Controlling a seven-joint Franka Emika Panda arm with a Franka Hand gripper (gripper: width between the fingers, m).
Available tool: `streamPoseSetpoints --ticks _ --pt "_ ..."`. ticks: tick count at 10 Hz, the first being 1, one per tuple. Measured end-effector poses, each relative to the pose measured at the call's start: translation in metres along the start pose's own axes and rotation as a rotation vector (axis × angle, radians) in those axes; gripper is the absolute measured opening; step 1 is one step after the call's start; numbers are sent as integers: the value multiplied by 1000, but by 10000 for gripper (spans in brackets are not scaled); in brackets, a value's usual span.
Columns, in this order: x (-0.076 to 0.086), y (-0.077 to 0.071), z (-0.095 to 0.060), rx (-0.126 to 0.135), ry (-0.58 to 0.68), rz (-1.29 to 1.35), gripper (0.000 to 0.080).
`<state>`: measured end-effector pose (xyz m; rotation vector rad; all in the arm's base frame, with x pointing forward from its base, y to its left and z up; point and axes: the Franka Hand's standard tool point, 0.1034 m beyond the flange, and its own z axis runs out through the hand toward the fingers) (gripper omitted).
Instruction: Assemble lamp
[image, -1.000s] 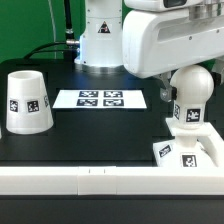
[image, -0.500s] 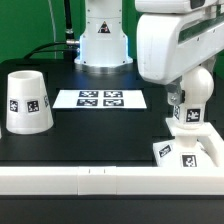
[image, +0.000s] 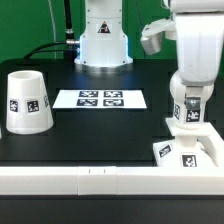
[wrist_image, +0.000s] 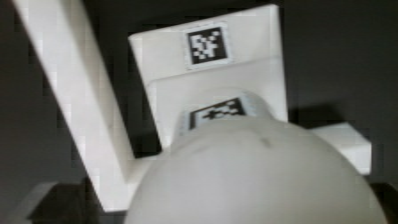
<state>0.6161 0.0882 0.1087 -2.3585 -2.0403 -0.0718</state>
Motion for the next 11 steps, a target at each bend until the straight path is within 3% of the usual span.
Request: streamPoseSetpoints --ticks 5,9,10,11 --pt "-4 2 -1 -8 -35 -350 699" --pt "-5 1 3 -1 -44 -387 699" --pt "-5 1 3 -1 -44 -387 569" --pt "-5 1 3 -1 -44 -386 569"
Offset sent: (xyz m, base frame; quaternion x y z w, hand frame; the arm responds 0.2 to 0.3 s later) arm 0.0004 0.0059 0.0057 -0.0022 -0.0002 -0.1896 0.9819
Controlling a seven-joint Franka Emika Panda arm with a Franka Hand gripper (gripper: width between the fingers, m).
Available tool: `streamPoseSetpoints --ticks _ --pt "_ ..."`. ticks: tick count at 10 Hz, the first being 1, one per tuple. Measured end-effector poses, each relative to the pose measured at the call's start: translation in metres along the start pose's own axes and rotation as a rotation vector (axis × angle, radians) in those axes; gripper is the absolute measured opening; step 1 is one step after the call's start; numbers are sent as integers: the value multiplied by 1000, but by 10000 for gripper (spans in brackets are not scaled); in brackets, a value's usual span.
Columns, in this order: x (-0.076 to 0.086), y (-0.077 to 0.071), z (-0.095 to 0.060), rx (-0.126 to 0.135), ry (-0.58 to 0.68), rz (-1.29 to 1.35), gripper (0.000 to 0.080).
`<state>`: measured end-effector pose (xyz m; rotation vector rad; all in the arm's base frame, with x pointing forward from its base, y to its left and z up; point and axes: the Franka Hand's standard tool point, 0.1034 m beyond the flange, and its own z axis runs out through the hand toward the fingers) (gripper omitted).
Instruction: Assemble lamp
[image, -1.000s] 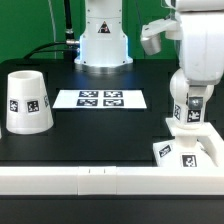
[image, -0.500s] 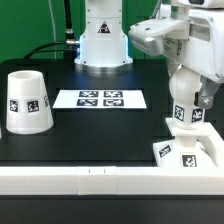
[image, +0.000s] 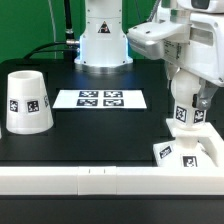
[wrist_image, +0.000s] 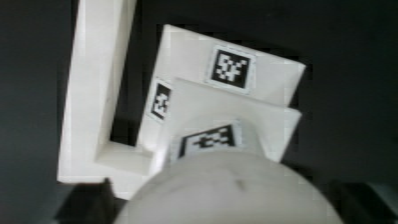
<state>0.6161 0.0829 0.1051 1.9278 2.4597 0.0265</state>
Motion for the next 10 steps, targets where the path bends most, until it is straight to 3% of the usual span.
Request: streamPoseSetpoints --ticks 3,4,6,7,9,10 --pt "-1 0 0 0 0 2 571" --pt "-2 -1 0 9 3 38 571" --pt "-7 -7 0 54 3 201 571" --pt "-6 -6 0 58 8 336 573" --pt "-10 -3 0 35 9 447 573" --pt "-9 -3 0 35 7 544 573"
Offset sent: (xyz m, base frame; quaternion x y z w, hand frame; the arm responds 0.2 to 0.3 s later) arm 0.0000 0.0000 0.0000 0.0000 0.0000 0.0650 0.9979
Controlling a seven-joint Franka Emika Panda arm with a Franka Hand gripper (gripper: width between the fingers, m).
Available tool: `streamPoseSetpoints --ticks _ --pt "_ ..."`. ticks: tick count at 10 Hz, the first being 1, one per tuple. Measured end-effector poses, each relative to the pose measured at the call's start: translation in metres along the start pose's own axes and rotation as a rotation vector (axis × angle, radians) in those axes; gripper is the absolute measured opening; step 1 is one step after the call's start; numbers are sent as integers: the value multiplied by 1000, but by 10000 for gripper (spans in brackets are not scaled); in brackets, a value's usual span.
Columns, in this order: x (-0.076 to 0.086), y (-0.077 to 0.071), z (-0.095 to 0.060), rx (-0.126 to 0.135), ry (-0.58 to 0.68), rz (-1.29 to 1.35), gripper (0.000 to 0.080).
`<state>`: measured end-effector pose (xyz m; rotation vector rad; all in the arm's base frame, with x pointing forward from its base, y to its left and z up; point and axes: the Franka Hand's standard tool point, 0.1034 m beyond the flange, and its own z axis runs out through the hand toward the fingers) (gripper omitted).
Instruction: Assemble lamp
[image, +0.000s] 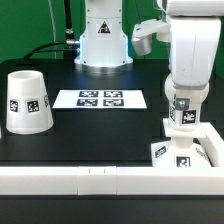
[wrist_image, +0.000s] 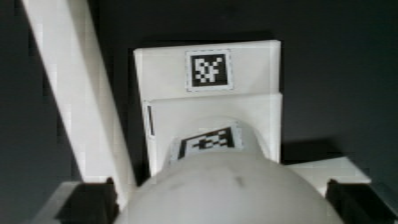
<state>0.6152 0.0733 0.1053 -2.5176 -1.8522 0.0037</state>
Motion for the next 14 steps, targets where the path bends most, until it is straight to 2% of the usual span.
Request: streamPoseSetpoints --ticks 5,11,14 --pt "1 0 0 0 0 291 574" --pt "11 -1 -3 35 37 1047 574" --pt "11 -1 -3 36 33 1218 574"
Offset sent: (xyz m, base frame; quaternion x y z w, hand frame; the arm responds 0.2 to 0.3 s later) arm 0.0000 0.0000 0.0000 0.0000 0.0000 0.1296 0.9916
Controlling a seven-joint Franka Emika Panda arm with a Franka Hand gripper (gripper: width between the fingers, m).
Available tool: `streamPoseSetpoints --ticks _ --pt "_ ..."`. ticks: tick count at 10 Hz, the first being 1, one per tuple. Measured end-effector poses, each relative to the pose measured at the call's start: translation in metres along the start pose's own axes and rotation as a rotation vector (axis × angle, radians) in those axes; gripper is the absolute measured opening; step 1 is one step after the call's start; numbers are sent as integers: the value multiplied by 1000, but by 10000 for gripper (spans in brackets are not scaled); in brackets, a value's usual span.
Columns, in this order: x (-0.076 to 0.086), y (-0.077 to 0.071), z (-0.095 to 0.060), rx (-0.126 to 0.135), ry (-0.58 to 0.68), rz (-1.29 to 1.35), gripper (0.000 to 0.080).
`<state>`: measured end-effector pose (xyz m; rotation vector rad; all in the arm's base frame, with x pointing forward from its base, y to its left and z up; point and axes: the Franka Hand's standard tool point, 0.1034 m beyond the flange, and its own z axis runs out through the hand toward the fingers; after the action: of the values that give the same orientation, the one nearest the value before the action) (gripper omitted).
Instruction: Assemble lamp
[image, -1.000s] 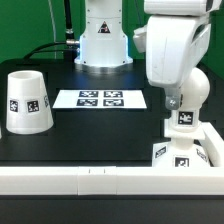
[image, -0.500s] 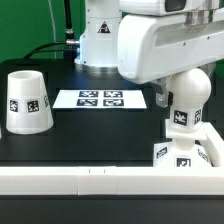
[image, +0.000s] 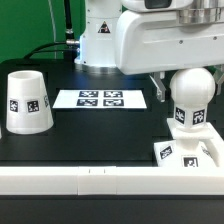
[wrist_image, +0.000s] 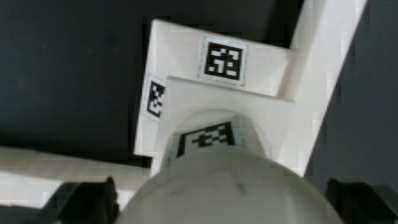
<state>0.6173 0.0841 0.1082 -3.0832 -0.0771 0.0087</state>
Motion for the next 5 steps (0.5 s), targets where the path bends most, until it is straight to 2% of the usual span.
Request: streamPoseSetpoints --ticks 2,5 --pt "0 0 0 6 5 140 574" --pt "-3 0 0 33 26 446 574"
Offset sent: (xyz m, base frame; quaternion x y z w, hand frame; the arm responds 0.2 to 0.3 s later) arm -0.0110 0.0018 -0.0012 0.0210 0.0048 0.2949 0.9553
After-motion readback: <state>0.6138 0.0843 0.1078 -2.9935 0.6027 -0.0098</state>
